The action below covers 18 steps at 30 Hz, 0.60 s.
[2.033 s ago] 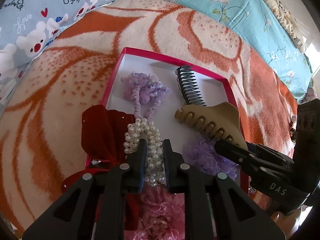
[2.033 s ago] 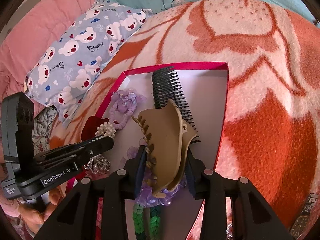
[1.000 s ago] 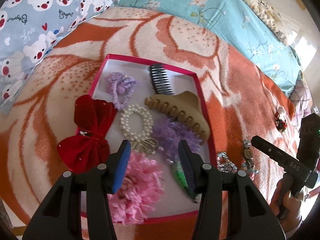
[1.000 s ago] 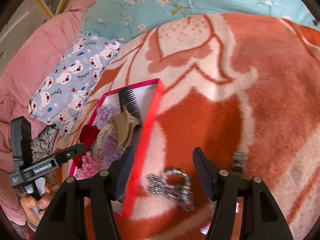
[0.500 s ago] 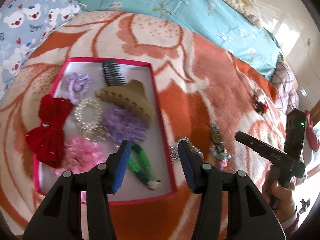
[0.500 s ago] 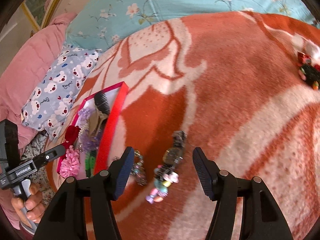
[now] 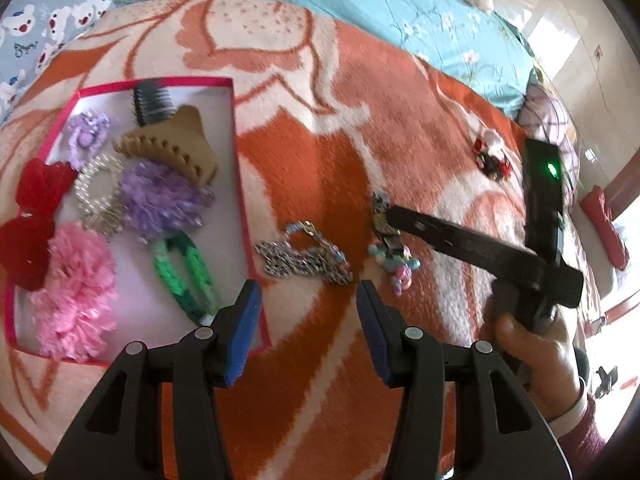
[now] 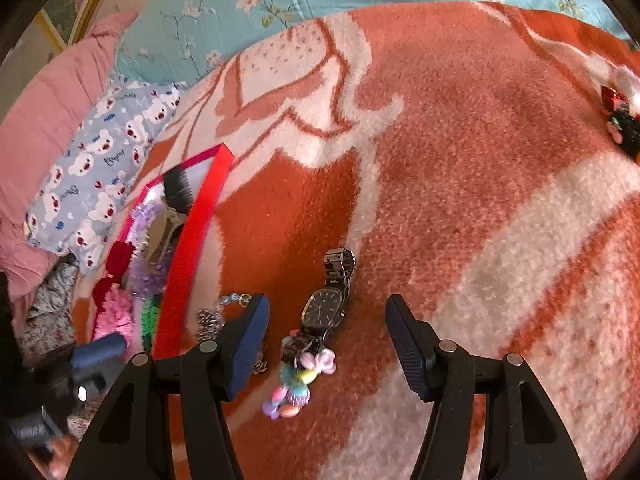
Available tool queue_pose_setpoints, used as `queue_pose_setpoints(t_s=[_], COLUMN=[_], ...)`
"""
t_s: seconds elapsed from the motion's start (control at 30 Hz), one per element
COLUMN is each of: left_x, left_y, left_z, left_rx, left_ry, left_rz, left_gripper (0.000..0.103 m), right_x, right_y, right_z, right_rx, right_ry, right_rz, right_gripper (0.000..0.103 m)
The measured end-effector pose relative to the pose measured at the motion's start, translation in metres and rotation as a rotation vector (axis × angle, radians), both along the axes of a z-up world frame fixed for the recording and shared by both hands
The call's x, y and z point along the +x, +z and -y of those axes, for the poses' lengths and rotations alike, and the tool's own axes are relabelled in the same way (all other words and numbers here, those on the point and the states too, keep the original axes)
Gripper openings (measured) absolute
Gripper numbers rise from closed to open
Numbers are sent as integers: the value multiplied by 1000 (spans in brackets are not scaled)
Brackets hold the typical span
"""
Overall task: Organize jewelry
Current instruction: 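Grasp the pastel beaded charm with left gripper while right gripper grasps black wristwatch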
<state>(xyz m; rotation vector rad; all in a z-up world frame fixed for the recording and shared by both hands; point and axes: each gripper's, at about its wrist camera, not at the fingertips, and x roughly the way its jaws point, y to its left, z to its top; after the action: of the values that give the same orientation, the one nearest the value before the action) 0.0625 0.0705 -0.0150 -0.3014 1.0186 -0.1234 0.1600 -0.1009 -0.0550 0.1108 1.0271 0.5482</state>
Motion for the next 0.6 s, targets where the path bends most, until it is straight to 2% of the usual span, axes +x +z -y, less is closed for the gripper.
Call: queue_pose_setpoints(t_s=[0.1, 0.17, 0.23, 0.3, 0.6], left_x=[1, 2, 4, 7, 24], left_y=[-4, -6, -8, -9, -11], left_z=[8, 14, 20, 25, 52], left_rx=[1, 5, 8, 11, 27], left_ry=[-21, -36, -49, -60, -117], left_rz=[-13, -19, -22, -26, -31], left_gripper=[48, 48, 48, 48, 48], right_x=[2, 1, -2, -2, -6], right_y=[-6, -9, -11, -10, 13], right_z=[-14, -23, -25, -20, 31], right_rx=[-73, -152, -202, -187, -16], right_ry=[21, 38, 48, 58, 8], right_rz=[15, 41, 65, 64, 56], right_gripper=[61, 57, 42, 30, 30])
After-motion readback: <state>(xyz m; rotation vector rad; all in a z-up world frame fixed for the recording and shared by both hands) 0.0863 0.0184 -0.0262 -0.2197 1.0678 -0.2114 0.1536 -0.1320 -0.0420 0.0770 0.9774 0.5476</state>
